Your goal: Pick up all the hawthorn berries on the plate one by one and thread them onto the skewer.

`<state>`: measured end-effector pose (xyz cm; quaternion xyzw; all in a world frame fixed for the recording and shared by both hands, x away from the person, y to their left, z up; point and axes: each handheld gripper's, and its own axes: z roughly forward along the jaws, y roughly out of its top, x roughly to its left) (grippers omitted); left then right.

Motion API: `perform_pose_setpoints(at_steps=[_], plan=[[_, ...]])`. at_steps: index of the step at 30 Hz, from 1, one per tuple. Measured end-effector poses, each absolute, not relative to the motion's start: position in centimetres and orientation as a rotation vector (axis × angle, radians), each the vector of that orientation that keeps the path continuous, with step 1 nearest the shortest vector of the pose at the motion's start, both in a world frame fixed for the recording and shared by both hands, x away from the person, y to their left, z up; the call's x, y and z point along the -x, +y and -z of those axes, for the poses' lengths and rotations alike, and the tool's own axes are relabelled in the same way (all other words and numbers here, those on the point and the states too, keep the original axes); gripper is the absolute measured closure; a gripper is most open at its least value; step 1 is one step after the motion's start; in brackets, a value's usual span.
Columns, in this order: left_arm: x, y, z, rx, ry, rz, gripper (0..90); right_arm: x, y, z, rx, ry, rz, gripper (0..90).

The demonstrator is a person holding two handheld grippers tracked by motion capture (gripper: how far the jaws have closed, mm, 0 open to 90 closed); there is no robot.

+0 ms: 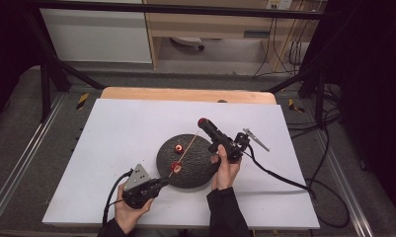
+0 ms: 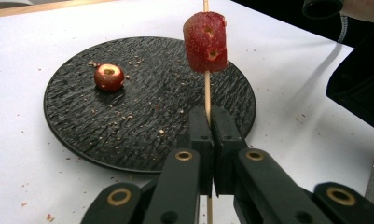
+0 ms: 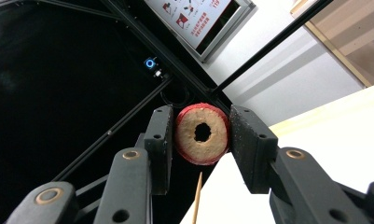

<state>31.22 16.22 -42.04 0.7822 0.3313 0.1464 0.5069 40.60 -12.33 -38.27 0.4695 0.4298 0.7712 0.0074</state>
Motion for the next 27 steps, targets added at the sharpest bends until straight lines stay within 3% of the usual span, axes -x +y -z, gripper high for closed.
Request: perform_pose_setpoints(at_steps=[27], plan=[[-31.13,15.38,42.11,-1.852,0.805,-0.361,88.3,-40.44,-12.16,38.41,-1.479,1.315,-2.454,61.5]])
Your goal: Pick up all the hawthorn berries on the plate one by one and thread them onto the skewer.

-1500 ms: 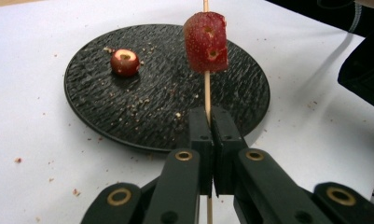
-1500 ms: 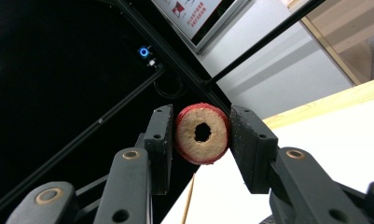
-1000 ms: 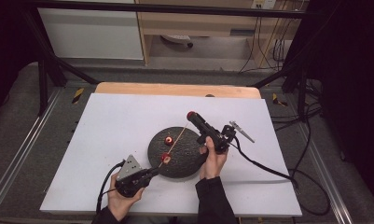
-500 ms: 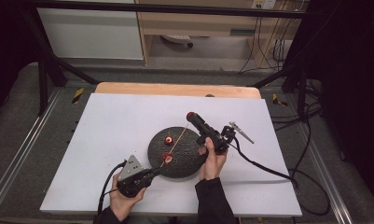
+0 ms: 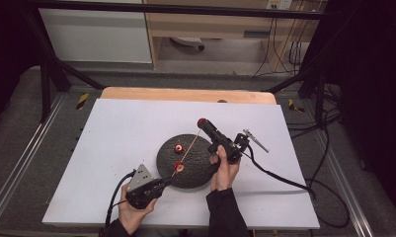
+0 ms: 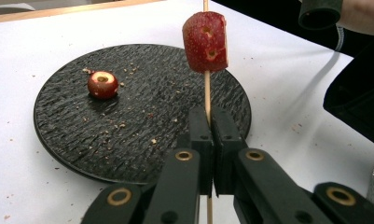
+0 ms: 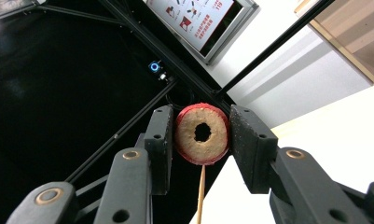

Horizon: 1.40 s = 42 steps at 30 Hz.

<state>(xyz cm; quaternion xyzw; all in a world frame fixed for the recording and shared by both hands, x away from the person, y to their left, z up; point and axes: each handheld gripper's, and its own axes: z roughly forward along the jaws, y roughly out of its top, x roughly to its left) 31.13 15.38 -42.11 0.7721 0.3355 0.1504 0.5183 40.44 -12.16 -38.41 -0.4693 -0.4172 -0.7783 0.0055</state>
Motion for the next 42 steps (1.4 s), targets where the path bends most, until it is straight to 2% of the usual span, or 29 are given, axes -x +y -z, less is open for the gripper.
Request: perform_pose_setpoints(at_steps=[20,42], plan=[[-31.3,13.3,42.2,-1.779,0.864,-0.366,88.3,-40.2,-11.9,38.8,1.472,-1.267,2.424,61.6],[-31.5,12.7,41.8,-1.785,0.885,-0.347,88.9,-40.1,-11.7,39.0,1.446,-1.231,2.447,62.0]])
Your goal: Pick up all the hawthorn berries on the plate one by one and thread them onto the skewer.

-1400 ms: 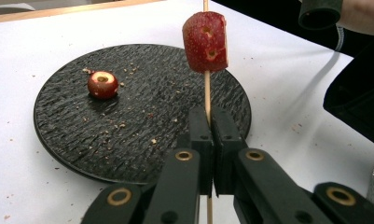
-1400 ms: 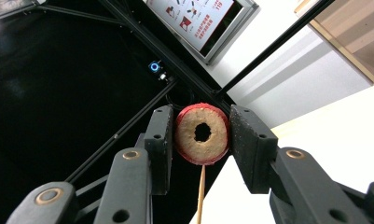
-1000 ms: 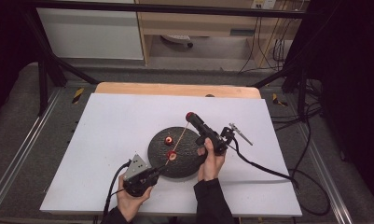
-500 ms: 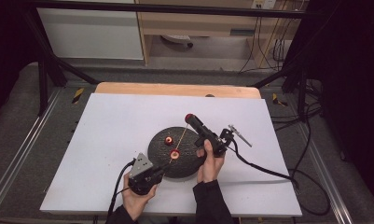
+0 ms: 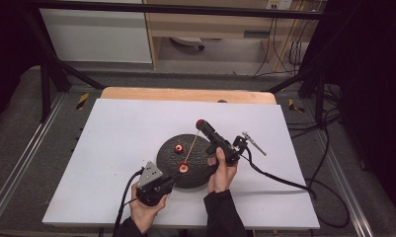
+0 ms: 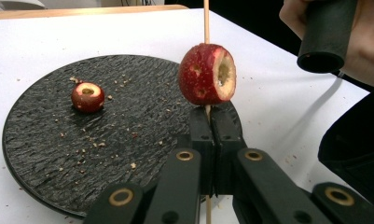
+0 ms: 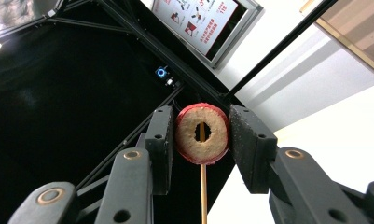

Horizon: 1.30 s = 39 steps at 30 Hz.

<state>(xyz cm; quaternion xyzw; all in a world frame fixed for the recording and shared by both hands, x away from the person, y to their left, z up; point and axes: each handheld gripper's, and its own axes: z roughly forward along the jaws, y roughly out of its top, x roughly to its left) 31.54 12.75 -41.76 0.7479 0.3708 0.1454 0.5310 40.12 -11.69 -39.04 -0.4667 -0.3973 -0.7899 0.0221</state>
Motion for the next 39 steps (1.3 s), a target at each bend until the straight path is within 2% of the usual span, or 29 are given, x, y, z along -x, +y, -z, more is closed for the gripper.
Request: perform_pose_setpoints(at_steps=[15,39], plan=[[-32.1,12.7,40.9,-1.738,0.907,-0.327,88.9,-39.9,-11.3,39.7,1.430,-1.300,2.430,62.2],[-34.1,12.3,40.1,-1.782,0.888,-0.310,88.8,-38.0,-10.6,41.1,1.397,-1.578,2.334,61.7]])
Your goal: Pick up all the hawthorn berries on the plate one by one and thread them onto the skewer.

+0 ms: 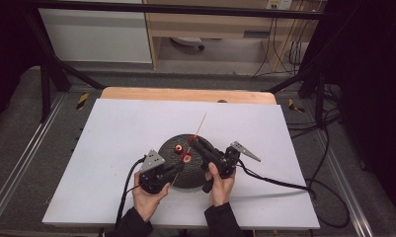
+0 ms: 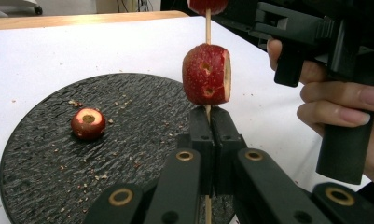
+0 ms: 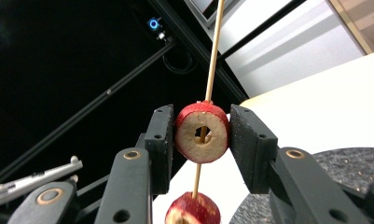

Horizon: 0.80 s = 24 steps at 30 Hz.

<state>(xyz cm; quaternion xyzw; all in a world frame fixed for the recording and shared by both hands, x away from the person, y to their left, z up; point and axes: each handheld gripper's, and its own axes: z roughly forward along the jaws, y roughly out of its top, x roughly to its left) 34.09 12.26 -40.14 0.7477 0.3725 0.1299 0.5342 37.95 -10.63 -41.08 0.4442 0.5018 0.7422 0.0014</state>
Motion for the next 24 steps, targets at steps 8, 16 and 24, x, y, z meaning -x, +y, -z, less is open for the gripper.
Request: perform_pose_setpoints(at_steps=[8,16,24], plan=[[-34.2,12.5,40.5,-1.798,0.887,-0.299,88.8,-37.9,-10.5,41.3,-1.404,1.641,-2.280,60.9],[-34.3,14.2,41.0,-1.824,0.897,-0.295,88.8,-38.1,-11.6,40.5,-1.366,1.778,-2.133,41.0],[-34.2,16.3,41.4,-1.872,0.894,-0.301,88.7,-38.5,-12.6,40.3,-1.300,2.001,-1.881,16.7]])
